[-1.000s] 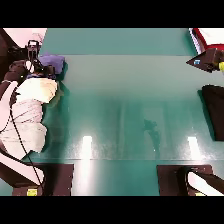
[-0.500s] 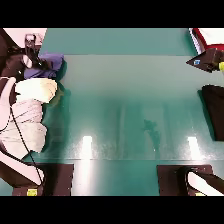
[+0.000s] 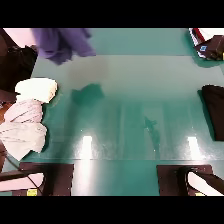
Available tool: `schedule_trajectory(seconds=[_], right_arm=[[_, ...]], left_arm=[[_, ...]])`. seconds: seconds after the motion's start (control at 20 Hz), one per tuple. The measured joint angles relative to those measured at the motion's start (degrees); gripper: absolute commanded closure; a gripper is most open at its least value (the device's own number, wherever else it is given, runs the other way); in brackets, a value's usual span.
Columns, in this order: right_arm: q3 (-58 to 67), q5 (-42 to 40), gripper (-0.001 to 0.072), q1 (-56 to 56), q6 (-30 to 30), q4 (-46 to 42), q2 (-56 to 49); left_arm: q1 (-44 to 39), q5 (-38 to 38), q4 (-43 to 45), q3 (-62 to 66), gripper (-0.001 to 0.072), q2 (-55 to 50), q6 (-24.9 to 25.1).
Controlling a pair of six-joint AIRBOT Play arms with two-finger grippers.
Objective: Fold the shirts.
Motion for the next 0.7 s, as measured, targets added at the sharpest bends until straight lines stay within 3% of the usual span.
schedule_trajectory(seconds=[0.3, 0.55, 0.6, 0.65, 0.7], right_arm=[[0.0, -3.9, 0.0694, -3.2, -0.1, -0.3, 4.4], [0.0, -4.2, 0.0694, -9.6, -0.1, -0.4, 8.5], [0.0, -3.8, 0.0694, -10.8, -0.1, -0.4, 9.0], [0.0, -3.3, 0.0694, -11.8, -0.1, -0.5, 9.4], [0.0, -2.6, 0.0694, -12.7, -0.1, -0.5, 9.6]], left_arm=[[-13.3, -11.1, -7.7, -0.3, 0.0685, 6.8, 4.5], [-16.5, -14.4, -3.3, -8.2, 0.0683, 3.7, 0.1], [-16.5, -14.5, -1.0, -10.0, 0.0612, 2.5, -1.9], [-16.5, -14.5, 1.5, -11.8, 0.0258, 1.0, -4.5], [-16.1, -14.5, 3.9, -13.3, -0.0013, -0.4, -7.0]])
